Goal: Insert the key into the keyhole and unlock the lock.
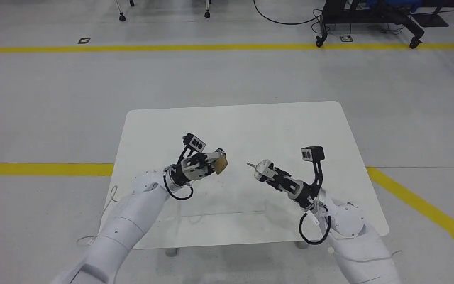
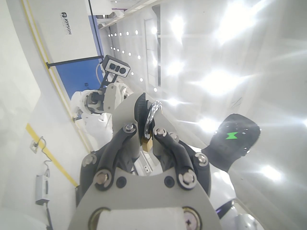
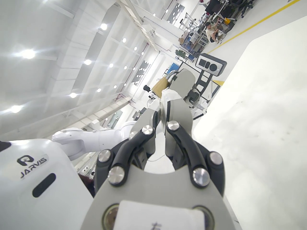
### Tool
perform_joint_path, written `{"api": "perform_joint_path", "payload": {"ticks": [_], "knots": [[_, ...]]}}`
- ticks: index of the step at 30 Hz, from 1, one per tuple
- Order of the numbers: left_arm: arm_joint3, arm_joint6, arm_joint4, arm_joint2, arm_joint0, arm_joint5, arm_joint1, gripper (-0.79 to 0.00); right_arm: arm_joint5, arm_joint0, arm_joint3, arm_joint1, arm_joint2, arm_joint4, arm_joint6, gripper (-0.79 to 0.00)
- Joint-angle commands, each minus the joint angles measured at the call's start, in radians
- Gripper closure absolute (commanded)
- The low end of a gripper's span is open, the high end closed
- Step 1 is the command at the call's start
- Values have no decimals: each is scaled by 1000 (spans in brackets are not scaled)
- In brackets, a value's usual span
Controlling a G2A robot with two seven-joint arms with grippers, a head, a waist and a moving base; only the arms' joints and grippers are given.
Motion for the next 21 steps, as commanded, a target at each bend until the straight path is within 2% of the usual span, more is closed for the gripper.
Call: {"api": "perform_joint_path", "payload": {"ticks": [1,6,8,17,21], "knots": [[-2,3,3,1,0,-3,0,0,2,0,0,0,0,2,0,0],[-5,11,8,0,2,-3,1,0,2,0,0,0,0,2,0,0],[-30,80,74,2,10,8,5,0,14,-5,-12,-1,-2,-5,-23,0],[-150,384,168,-42,66,97,16,0,59,-60,-93,-25,-57,-287,-380,0],[-201,513,268,-54,73,120,22,0,109,-73,-111,-39,-97,-382,-508,0]]}}
